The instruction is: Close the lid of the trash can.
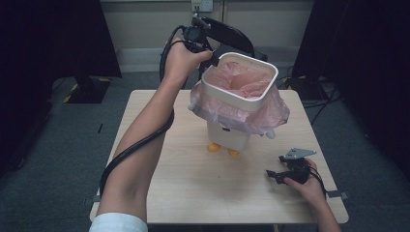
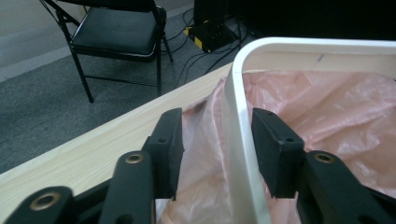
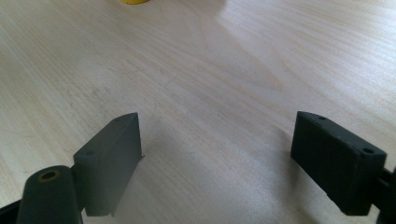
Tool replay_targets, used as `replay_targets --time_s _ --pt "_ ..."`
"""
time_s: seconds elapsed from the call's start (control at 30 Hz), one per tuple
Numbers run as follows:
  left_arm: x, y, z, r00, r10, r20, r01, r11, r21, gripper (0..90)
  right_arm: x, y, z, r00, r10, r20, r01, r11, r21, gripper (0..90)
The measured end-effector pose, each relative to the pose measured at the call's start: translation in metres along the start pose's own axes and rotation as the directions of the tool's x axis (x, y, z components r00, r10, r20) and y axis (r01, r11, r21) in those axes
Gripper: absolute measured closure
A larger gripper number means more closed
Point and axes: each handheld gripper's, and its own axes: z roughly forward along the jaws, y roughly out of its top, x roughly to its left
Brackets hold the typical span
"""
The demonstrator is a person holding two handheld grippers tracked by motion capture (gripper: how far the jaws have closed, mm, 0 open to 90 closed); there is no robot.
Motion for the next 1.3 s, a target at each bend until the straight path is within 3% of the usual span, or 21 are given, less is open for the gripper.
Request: replay_targets --time_s 0.13,0.2,0.27,0.37,0.4,0.5,0.67,0.73,0.83,1.0,1.13,1.3 --pt "-0.007 0.009 0.012 0.9997 0.022 -0.002 -0.022 0.9996 -0.018 56.9 0.000 0.000 0.000 1.0000 -0.002 -0.002 0.002 1.000 0.000 15.1" --pt "-0.012 0.013 0.020 0.9982 0.058 -0.014 -0.058 0.9983 -0.005 57.2 0.000 0.000 0.000 1.0000 0.000 -0.003 0.000 1.000 0.000 15.0" --pt "-0.013 0.017 0.028 0.9984 0.055 0.014 -0.055 0.9982 -0.025 57.5 0.000 0.000 0.000 1.0000 -0.001 -0.004 0.001 1.000 0.000 14.8" --pt "-0.014 0.021 0.036 0.9991 0.042 0.000 -0.042 0.9991 0.001 67.3 0.000 0.000 0.000 1.0000 -0.001 -0.005 0.001 1.000 0.000 14.8" --pt "-0.014 0.021 0.038 0.9993 0.034 -0.014 -0.033 0.9993 0.015 75.2 0.000 0.000 0.000 1.0000 -0.001 -0.005 0.001 1.000 0.000 14.7" --pt "-0.012 0.020 0.037 0.9979 0.024 -0.060 -0.021 0.9988 0.044 80.5 0.000 0.000 0.000 1.0000 0.000 -0.005 0.000 1.000 0.000 14.7" --pt "-0.011 0.017 0.032 0.9968 -0.007 -0.080 0.011 0.9988 0.049 81.7 0.000 0.000 0.000 1.0000 -0.001 -0.008 0.001 1.000 0.001 14.1" --pt "-0.013 0.016 0.029 0.9925 0.011 -0.122 -0.002 0.9976 0.069 82.5 0.000 0.000 0.000 1.0000 -0.001 -0.008 0.001 1.000 0.002 14.0" --pt "-0.012 0.012 0.027 0.9949 -0.004 -0.100 0.010 0.9981 0.061 82.0 0.000 0.000 0.000 1.0000 -0.002 -0.008 0.002 1.000 0.002 13.9" --pt "-0.011 0.009 0.026 0.9961 -0.039 -0.080 0.043 0.9980 0.047 71.7 0.000 0.000 0.000 1.0000 -0.004 -0.008 0.004 1.000 0.002 14.0" --pt "-0.013 0.015 0.024 0.9944 -0.035 -0.100 0.045 0.9942 0.098 82.2 0.000 0.000 0.000 1.0000 -0.003 -0.008 0.004 1.000 0.002 14.0" --pt "-0.020 0.024 0.025 0.9919 -0.033 -0.122 0.047 0.9924 0.114 82.7 0.000 0.000 0.000 1.0000 -0.002 -0.010 0.002 1.000 0.002 13.8"
